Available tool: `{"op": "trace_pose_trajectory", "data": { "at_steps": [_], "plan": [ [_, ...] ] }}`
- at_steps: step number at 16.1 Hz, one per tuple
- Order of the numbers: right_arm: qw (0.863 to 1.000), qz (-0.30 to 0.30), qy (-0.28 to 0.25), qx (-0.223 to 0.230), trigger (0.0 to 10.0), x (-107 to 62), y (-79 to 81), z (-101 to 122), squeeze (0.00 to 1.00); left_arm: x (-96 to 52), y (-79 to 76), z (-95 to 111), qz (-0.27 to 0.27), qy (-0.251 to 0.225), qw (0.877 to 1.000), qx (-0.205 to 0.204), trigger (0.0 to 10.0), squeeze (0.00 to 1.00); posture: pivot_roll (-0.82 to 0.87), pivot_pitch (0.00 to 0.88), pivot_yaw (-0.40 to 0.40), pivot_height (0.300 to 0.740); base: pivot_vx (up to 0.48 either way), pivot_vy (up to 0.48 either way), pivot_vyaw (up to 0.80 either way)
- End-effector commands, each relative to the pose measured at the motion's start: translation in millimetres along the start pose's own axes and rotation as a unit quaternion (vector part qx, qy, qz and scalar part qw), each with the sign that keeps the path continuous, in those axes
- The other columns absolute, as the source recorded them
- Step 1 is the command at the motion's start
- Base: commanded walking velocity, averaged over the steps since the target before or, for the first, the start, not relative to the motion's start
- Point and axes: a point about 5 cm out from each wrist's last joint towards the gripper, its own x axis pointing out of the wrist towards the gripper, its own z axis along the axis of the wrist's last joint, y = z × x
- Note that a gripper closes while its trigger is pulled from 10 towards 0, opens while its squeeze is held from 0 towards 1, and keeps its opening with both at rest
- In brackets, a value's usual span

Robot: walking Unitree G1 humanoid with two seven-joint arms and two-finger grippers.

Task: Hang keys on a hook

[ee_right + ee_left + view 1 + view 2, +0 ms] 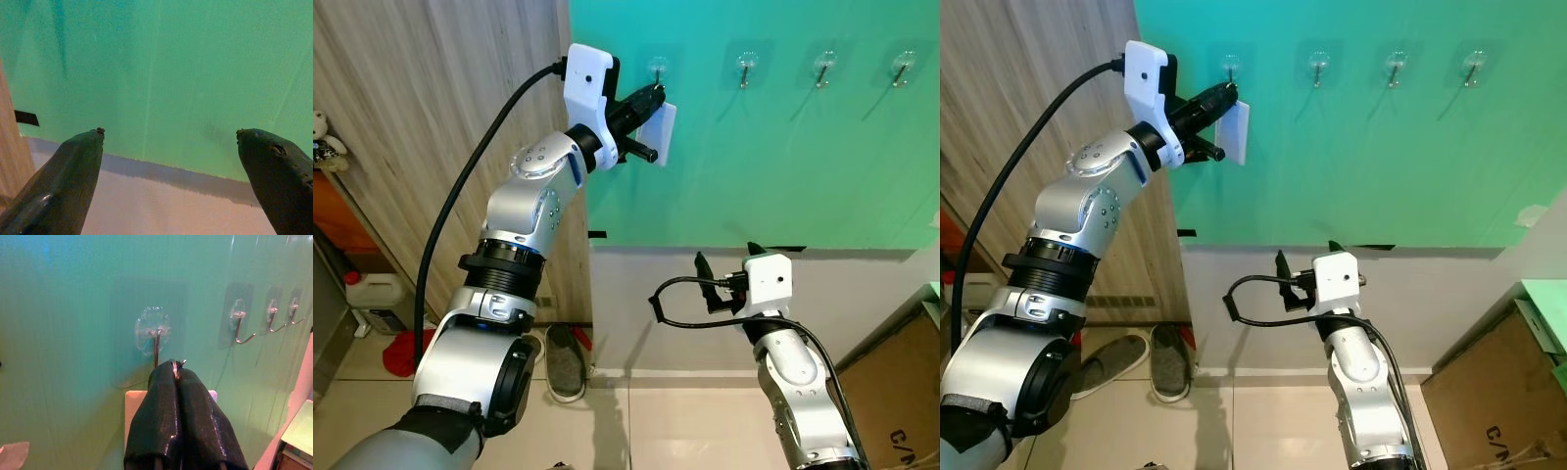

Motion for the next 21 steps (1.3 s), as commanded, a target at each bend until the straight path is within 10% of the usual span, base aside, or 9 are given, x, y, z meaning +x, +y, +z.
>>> {"op": "trace_pose_trajectory", "data": {
  "at_steps": [1, 8, 9, 17, 21],
  "plan": [
    [1.0, 0.002, -0.015, -0.004, 10.0, 0.1, 0.1, 5, 0.0, -1.6, 0.4, 1, 0.005, -0.001, 1.0, -0.006, 10.0, 0.0, -0.04, 0.0, 0.023, 0.74, 0.0, 0.0, 0.0],
    [1.0, 0.004, -0.01, -0.003, 10.0, -1.5, 0.7, 3, 0.0, -3.2, 12.6, -10, 0.057, 0.025, 0.998, -0.03, 10.0, 0.0, -0.04, 0.0, 0.021, 0.74, 0.0, 0.0, 0.0],
    [1.0, 0.004, -0.009, -0.003, 10.0, -1.8, 0.7, 3, 0.0, -3.6, 12.5, -10, 0.058, 0.026, 0.998, -0.023, 10.0, 1.0, -0.04, 0.0, 0.021, 0.74, 0.0, 0.0, 0.0],
    [1.0, 0.001, -0.009, -0.004, 10.0, -2.9, -0.6, 4, 0.0, -14.8, 5.2, -4, 0.063, 0.025, 0.993, 0.091, 10.0, 1.0, -0.04, 0.0, 0.025, 0.74, 0.0, 0.0, 0.0],
    [1.0, 0.0, -0.008, -0.005, 10.0, -4.4, -2.0, 2, 0.0, -49.3, 17.1, -2, 0.1, 0.04, 0.983, 0.147, 10.0, 1.0, -0.02, 0.0, 0.02, 0.74, 0.0, 0.0, 0.0]
  ]
}}
